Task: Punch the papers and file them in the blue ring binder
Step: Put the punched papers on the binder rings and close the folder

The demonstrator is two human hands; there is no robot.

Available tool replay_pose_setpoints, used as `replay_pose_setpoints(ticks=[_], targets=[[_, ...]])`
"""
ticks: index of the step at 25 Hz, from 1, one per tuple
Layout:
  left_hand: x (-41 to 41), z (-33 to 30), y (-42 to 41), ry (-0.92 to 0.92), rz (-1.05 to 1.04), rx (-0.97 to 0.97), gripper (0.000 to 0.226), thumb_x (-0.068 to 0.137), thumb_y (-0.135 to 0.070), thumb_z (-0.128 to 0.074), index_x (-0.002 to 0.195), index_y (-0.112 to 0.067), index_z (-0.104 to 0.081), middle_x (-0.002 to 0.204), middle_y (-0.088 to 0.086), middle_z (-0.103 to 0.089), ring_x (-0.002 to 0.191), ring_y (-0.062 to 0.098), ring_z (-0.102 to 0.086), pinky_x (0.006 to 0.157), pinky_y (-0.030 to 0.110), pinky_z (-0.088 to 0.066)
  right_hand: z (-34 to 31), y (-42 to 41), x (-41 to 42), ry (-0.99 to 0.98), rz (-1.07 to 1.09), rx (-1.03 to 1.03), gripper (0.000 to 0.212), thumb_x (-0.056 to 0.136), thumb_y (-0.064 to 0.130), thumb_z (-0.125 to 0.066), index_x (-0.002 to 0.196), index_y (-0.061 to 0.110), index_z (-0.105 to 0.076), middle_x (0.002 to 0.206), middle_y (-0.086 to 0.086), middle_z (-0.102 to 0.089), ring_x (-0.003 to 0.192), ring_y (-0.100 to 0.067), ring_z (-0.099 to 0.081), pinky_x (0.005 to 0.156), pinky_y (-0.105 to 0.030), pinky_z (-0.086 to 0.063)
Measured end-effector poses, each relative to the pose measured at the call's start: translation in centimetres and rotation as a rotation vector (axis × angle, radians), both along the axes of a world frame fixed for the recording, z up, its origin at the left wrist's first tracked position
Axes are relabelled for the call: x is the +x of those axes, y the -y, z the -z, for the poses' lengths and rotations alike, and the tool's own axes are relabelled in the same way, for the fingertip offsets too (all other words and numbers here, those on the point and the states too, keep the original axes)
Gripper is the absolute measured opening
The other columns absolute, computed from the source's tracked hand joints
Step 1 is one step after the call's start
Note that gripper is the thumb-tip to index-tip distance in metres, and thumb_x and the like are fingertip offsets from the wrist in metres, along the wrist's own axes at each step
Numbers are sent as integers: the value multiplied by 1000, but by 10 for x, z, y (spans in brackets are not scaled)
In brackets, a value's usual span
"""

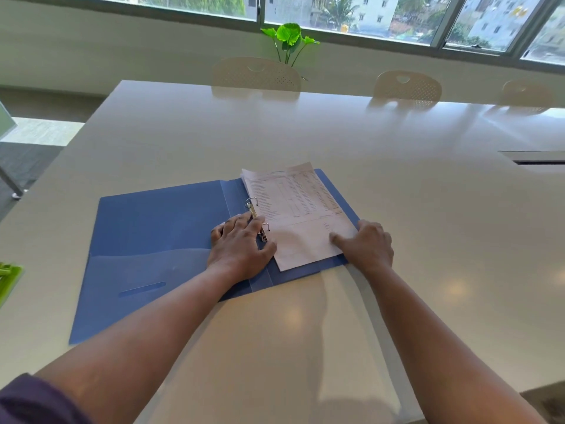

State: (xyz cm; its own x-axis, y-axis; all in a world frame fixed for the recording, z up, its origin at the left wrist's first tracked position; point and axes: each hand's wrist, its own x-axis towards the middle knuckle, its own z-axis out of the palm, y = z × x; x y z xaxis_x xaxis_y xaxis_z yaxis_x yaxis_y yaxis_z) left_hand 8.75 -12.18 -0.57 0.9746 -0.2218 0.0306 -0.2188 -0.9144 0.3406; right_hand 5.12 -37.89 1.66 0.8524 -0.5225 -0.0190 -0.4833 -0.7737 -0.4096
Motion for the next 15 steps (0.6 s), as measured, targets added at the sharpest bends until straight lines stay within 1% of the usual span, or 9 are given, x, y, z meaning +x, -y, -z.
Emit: replay_pose_setpoints(ticks=[2,3,5,7,9,10,12,13,15], targets=[[0,1,0,5,-2,8,70,91,-68,-35,154,-36,-30,165,-7,-24,152,17,-14,121,44,-9,-4,6,1,-32,-6,20,57,74,63,-71,106,17,-62,116,-7,-62,110,-34,-57,83,-41,-50],[0,1,0,9,-3,11,70,91,-68,-35,154,-36,-30,165,-6,-24,153,17,-14,121,44,-9,-5,7,1,-35,-4,33,57,73,63,-72,107,18,-62,116,-7,-63,109,-33,-58,84,-41,-51],[0,1,0,12,-1,16,71,92,-68,-35,154,-36,-29,165,-6,-23,153,17,-14,121,44,-9,-8,9,0,-16,15,65,62,73,59,-76,117,17,-61,120,-7,-64,112,-32,-59,88,-42,-52],[-1,0,0,13,1,22,71,93,-69,-35,155,-36,-28,166,-5,-23,153,18,-14,121,44,-9,-8,11,1,30,34,110,68,74,51,-81,127,14,-60,127,-8,-63,116,-30,-60,91,-42,-52],[-1,0,1,13,2,23,71,93,-68,-35,155,-35,-28,166,-5,-22,153,18,-13,121,44,-9,-10,13,0,86,55,200,66,75,38,-85,128,9,-61,127,-10,-64,116,-28,-60,94,-42,-52],[-1,0,1,14,3,24,71,93,-68,-36,155,-35,-28,166,-5,-22,154,18,-13,121,44,-9,-10,15,0,115,68,259,58,75,31,-86,123,8,-64,123,-10,-66,112,-28,-62,94,-42,-53],[-1,1,1,18,0,25,72,93,-68,-36,155,-34,-29,166,-5,-23,153,18,-14,121,44,-9,-11,17,-2,180,112,375,33,76,21,-85,103,11,-68,109,-8,-70,99,-25,-63,91,-42,-55],[-1,1,1,19,-1,24,72,92,-69,-36,155,-34,-29,166,-5,-23,153,18,-14,121,45,-9,-12,17,-3,210,137,435,25,76,18,-85,93,13,-68,101,-6,-71,94,-25,-65,89,-43,-57],[-1,0,0,19,0,20,72,92,-69,-36,155,-34,-29,166,-4,-23,153,19,-15,121,45,-9,-12,15,-5,272,175,569,19,75,17,-86,82,13,-69,85,-5,-73,84,-25,-70,85,-43,-60]])
